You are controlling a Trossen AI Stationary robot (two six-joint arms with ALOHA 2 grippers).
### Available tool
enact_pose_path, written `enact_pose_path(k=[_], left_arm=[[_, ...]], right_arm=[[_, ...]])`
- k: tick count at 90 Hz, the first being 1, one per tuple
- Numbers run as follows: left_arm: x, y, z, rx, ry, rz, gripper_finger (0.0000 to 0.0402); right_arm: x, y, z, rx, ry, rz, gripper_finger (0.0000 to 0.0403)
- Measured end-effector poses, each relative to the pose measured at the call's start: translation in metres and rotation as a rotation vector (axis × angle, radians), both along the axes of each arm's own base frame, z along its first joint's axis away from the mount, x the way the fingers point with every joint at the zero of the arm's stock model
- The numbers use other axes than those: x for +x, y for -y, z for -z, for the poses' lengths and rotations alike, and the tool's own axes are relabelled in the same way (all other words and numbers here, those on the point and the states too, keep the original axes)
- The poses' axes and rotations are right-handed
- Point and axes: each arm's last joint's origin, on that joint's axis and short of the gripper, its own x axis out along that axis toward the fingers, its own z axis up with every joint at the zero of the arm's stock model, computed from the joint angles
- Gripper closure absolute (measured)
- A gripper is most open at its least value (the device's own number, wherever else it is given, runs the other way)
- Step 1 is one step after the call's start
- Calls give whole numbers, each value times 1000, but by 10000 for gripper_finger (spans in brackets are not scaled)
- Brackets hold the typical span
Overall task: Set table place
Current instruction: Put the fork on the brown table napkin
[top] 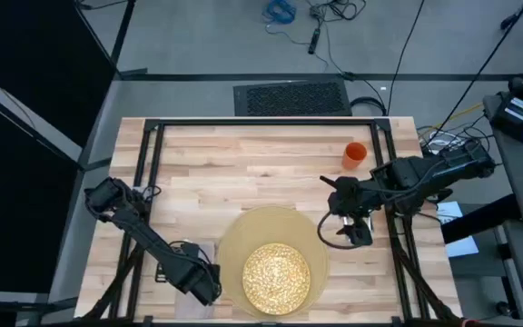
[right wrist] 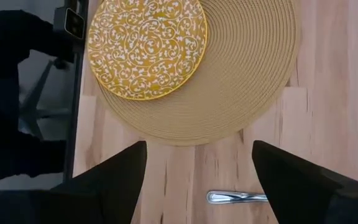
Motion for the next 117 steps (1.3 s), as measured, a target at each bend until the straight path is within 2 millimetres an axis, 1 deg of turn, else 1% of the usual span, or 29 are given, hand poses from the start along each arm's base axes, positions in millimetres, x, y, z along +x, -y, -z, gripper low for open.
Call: enact_pose_path(k=[29, 38, 58, 70, 102, 117], left_arm=[[-4, 1, 2, -18, -36, 2, 401], [-6, -1, 9, -19, -43, 2, 401], [-6, -2, 24, -56, 14, 9, 401], [-7, -3, 25, -46, 13, 13, 401], [-4, -4, 25, -33, 70, 95, 401], [0, -3, 24, 16, 132, 115, 385]], right_arm=[[-1, 0, 0, -12, 0, -21, 124], [-1, 0, 0, -12, 0, -23, 124], [-1, 0, 0, -12, 0, -21, 124], [0, 0, 0, -10, -1, -16, 124], [0, 0, 0, -8, -2, -12, 124], [-1, 0, 0, -6, -3, -8, 124]])
